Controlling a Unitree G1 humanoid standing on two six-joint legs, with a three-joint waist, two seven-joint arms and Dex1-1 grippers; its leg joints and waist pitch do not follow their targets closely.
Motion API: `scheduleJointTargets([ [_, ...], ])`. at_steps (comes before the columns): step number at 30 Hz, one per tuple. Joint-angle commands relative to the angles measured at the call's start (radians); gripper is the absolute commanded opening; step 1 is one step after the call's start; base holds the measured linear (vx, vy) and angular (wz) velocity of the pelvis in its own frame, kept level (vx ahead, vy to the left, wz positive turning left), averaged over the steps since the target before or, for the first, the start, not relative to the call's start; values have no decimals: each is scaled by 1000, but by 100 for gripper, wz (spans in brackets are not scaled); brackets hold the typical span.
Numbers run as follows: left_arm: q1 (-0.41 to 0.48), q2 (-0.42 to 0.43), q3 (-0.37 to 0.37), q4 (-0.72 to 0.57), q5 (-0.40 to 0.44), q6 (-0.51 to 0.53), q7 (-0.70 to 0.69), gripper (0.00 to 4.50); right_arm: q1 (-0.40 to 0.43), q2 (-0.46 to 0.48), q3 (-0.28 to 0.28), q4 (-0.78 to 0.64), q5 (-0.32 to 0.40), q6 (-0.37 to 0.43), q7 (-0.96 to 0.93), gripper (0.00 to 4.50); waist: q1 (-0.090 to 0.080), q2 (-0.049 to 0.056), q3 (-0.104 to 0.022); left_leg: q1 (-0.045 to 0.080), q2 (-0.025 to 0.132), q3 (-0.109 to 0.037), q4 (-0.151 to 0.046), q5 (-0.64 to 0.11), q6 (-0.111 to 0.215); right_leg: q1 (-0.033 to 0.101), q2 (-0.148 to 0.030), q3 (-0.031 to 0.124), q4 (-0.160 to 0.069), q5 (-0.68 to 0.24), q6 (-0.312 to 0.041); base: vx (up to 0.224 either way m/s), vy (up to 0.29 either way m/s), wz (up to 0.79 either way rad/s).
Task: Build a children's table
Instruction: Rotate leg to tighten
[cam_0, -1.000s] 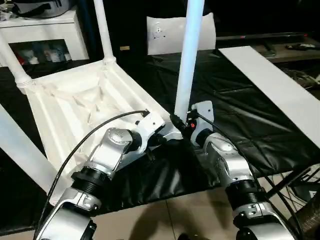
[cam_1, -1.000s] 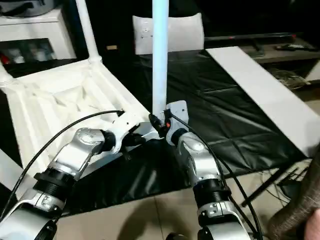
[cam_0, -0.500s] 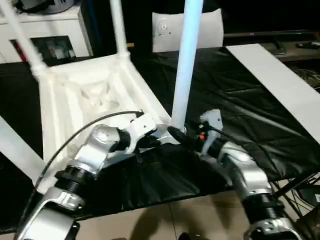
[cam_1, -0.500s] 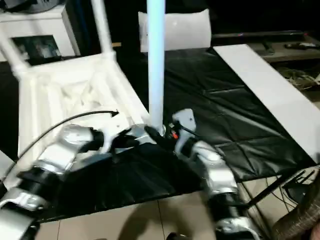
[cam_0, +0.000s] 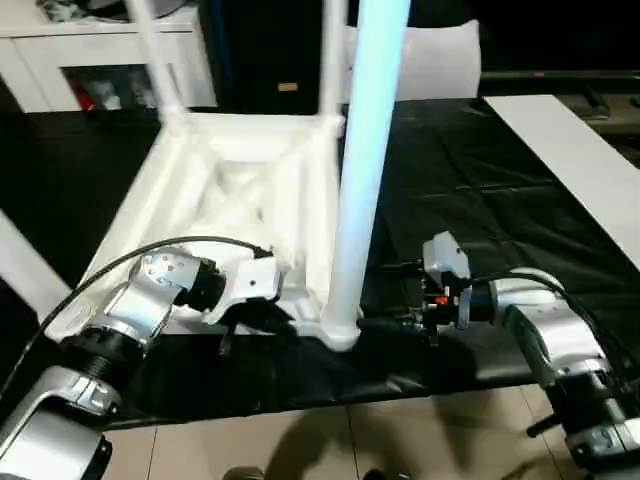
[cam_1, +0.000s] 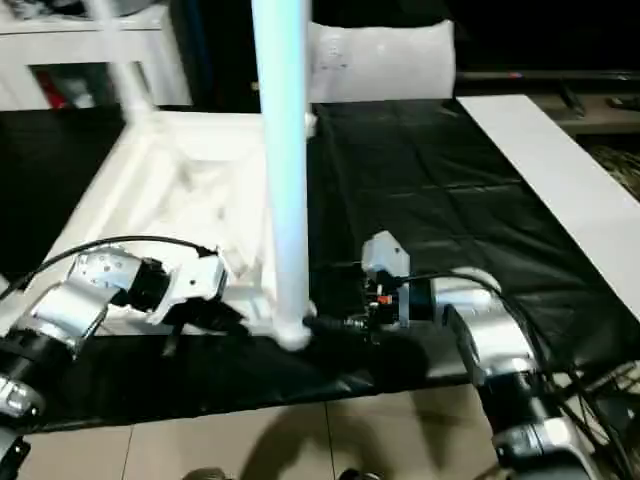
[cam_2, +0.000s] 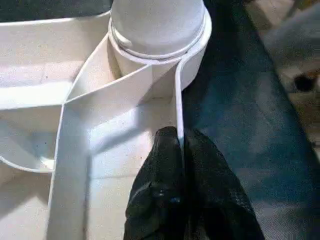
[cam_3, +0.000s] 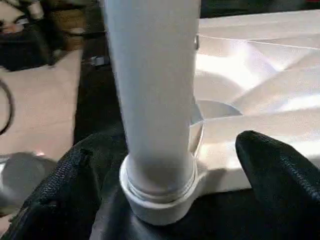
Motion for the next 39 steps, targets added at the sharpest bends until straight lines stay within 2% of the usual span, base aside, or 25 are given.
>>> scheduleJointTargets([
  [1, -12, -8, -57, -8, 16, -32, -66, 0, -14, -2, 12, 9, -1, -4, 27, 391, -5, -3, -78, -15, 37, 13, -62, 12, 86, 74, -77, 84, -48, -277, -81, 0, 0, 0],
  [4, -28, -18, -76, 0, 24, -58, -96, 0, -47, 13, 46, 43, -4, 1, 75, 370, 1, -4, -79, -17, 37, 14, -61, 19, 86, 75, -78, 84, -45, -260, -90, 0, 0, 0],
  [9, -43, -34, -90, 19, 28, -79, -104, 0, -63, 25, 77, 65, -6, 7, 117, 325, 12, -6, -79, -16, 36, 16, -61, 13, 77, 75, -77, 84, -49, -291, -71, 0, 0, 0],
  [15, -55, -45, -97, 36, 35, -97, -110, 0, -78, 32, 101, 92, -4, 13, 163, 273, 15, -7, -77, -18, 32, 17, -61, -21, 59, 75, -77, 81, -57, -350, -40, 0, 0, 0],
  [17, -57, -46, -100, 42, 37, -102, -110, 0, -83, 36, 106, 100, -5, 13, 169, 269, 16, -6, -78, -17, 32, 17, -60, -21, 57, 74, -76, 80, -59, -361, -29, 0, 0, 0],
  [19, -58, -46, -101, 47, 37, -106, -110, 0, -85, 38, 109, 105, -4, 15, 172, 237, 16, -6, -79, -17, 34, 16, -60, -16, 56, 74, -75, 80, -57, -353, -29, 0, 0, 0],
  [25, -57, -41, -94, 66, 43, -106, -101, 0, -86, 44, 116, 114, -1, 23, 184, 202, 17, -9, -79, -19, 31, 17, -60, -16, 54, 75, -75, 79, -58, -357, -22, 0, 0, 0],
  [29, -36, -37, -64, 54, 18, -56, -79, 0, -62, 53, 108, 87, 12, 51, 165, 199, 17, -7, -79, -19, 31, 17, -59, -11, 53, 74, -74, 78, -57, -358, -17, 0, 0, 0],
  [33, -4, -30, -9, 22, -15, 21, -16, 0, -18, 96, 72, 44, 35, 96, 56, 198, 12, -8, -77, -19, 35, 16, -62, -17, 41, 74, -77, 79, -58, -360, -17, 0, 0, 0],
  [35, 17, -21, 15, 3, -23, 47, 18, 0, 4, 128, 60, 33, 12, 89, -43, 198, 4, -13, -70, -17, 24, 20, -64, -68, 27, 74, -74, 73, -74, -443, 20, 0, 0, 0],
  [36, 35, -13, 30, -15, -22, 71, 47, 0, 17, 157, 54, 28, -6, 93, -118, 198, -2, -6, -64, -12, 15, 22, -62, -102, 18, 67, -73, 65, -89, -512, 47, 0, 0, 0],
  [37, 42, -10, 36, -22, -20, 80, 60, 0, 22, 170, 52, 26, -13, 98, -148, 198, -8, -8, -63, -11, 13, 21, -61, -119, 12, 67, -73, 59, -95, -542, 63, -59, -9, -6],
  [38, 58, -8, 45, -44, -21, 111, 80, 0, 29, 197, 46, 28, -26, 105, -209, 197, -23, -9, -60, -10, 7, 20, -57, -151, 11, 68, -67, 42, -111, -594, 101, 0, 0, 0],
  [39, 73, -11, 55, -64, -20, 137, 105, 0, 34, 227, 40, 35, -38, 111, -270, 197, -29, -3, -60, -7, 7, 19, -55, -167, 13, 67, -67, 35, -119, -609, 113, -53, 4, -9],
])
